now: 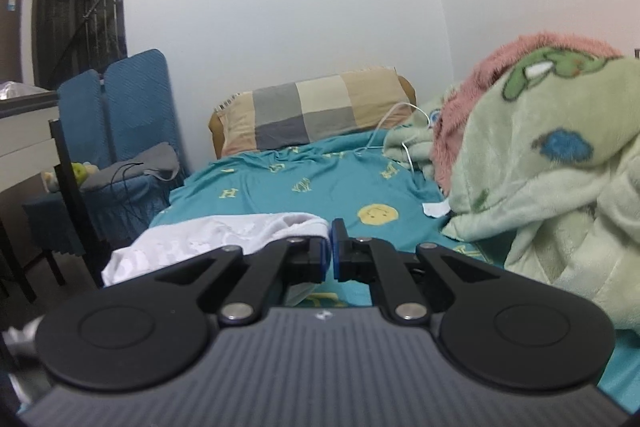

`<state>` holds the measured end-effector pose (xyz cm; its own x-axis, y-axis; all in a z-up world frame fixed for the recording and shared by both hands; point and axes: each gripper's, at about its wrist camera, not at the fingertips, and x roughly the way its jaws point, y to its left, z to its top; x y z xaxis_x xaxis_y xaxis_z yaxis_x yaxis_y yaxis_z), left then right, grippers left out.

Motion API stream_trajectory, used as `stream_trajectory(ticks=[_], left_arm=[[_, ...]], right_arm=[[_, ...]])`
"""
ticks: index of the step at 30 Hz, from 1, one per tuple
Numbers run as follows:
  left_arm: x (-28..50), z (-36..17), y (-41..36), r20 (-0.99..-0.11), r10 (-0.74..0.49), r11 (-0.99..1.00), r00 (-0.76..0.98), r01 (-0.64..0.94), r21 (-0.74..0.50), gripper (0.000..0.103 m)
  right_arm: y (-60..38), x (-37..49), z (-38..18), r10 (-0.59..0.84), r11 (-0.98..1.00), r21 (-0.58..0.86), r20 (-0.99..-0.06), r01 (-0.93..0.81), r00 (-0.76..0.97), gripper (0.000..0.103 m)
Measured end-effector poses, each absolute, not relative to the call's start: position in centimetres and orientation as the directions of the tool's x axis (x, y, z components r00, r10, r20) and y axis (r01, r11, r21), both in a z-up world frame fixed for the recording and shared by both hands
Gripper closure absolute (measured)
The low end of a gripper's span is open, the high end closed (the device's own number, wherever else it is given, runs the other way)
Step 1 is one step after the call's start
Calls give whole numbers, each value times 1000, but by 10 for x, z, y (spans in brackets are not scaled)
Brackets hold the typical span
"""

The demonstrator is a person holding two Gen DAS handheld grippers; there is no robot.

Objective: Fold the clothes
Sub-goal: 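Raise the held T-shirt high with both grippers to unfold it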

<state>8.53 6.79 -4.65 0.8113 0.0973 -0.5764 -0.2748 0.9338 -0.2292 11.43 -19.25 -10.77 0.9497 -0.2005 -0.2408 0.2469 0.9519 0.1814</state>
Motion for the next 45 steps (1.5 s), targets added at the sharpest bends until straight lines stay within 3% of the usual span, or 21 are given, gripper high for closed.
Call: stream_trajectory(ticks=[3,9,16,24,29,34,38,45], left_arm=[[69,-4,72,-466,86,943,881,-222,-246,91],[19,120,62,-161,60,970,985,-96,-222,94],[-42,272,68,53,27,972,998,-14,-233,95],[-135,411,70,223,-14,981,975,56,-185,95],[-168,459,66,233,-39,981,972,82,-177,95],[-128,460,61,158,-48,983,986,75,-168,95],[-36,407,55,55,-37,989,998,45,-139,94],[159,271,39,-161,-21,991,987,0,-131,94]], right_arm=[[-193,100,-79,-191,954,196,-191,228,963,98],[-206,54,28,-171,951,259,-11,168,985,98],[-212,-27,165,-130,960,271,197,74,972,98],[-216,-136,294,-84,972,237,352,-2,932,98],[-217,-167,346,-51,978,207,371,-28,927,98],[-216,-134,357,-59,991,135,308,18,950,98],[-215,-59,321,-79,992,116,191,58,978,98],[-214,125,209,-134,984,116,-45,138,990,98]])
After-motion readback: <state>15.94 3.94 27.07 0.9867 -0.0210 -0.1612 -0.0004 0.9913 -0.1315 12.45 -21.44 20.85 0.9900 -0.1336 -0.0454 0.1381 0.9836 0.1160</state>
